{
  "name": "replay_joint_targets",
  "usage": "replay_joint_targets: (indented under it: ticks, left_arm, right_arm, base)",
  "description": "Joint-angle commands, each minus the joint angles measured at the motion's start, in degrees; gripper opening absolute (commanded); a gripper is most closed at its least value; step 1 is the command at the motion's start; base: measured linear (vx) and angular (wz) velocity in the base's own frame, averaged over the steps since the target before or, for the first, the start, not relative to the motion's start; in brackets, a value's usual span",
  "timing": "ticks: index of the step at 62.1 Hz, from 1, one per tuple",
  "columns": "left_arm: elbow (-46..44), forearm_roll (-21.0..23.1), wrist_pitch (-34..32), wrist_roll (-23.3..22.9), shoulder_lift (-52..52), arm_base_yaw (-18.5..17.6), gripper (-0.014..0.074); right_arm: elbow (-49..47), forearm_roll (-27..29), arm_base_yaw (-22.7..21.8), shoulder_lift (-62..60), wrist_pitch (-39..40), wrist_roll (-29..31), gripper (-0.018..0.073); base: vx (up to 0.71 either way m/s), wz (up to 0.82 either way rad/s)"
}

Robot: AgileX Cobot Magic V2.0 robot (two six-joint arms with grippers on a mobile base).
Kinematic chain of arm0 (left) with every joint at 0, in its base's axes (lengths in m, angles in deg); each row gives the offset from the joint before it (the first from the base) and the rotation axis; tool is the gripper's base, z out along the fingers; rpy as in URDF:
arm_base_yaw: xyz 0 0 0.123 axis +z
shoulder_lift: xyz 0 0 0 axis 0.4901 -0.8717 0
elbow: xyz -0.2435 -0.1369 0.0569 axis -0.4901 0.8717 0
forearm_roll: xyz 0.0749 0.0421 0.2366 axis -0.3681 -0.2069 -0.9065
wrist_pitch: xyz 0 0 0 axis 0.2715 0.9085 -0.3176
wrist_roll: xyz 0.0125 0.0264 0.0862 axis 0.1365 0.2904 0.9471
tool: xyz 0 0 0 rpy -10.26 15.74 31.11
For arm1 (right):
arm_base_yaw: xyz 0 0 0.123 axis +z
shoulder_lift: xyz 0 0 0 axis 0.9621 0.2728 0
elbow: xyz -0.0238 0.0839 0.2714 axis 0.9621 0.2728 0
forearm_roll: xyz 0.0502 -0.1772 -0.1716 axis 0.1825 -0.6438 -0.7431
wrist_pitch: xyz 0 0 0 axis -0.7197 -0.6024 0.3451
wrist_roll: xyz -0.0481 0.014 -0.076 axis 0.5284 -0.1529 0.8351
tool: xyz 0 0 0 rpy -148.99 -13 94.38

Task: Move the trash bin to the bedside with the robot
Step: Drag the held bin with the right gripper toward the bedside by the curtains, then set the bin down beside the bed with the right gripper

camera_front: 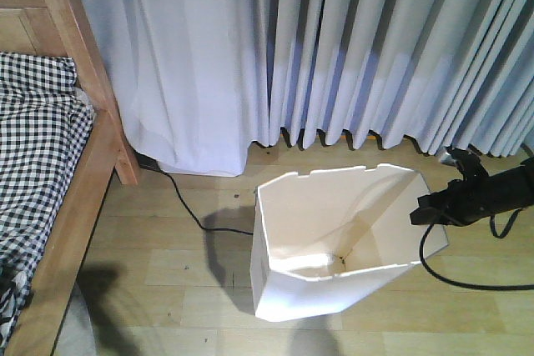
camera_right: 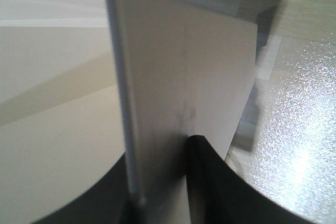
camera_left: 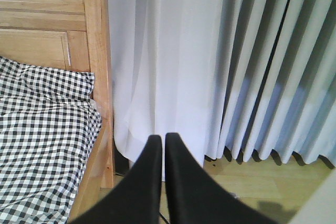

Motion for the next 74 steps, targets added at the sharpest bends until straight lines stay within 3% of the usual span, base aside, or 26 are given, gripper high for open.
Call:
replay_joint_targets:
  ticks: [1, 20, 57, 74]
  left_arm:
    - [0.67, 0.23, -3.99, -0.31, 0.82, 0.03, -0.0006]
    - [0.67, 0.23, -3.99, -0.31, 0.82, 0.03, -0.0006]
    - [0.67, 0.23, -3.99, -0.31, 0.82, 0.03, -0.0006]
    - [0.67, 0.23, -3.99, -0.31, 0.82, 0.03, -0.0006]
  right_arm:
    - [-0.66, 7.16, -0.15, -1.84, -6.98, -0.12, -0.0005]
    - [-6.87, 7.45, -0.15, 7.97, -5.20, 2.25, -0.0005]
    - [-27.76, 7.18, -0.10, 25.16, -5.04, -1.03, 0.0011]
    - [-35.45, 7.17, 3.79, 31.71, -5.05, -1.88, 0.0022]
  base:
    - [0.00, 0.00]
    - [0.00, 0.00]
    - [0.00, 0.00]
    - [0.00, 0.00]
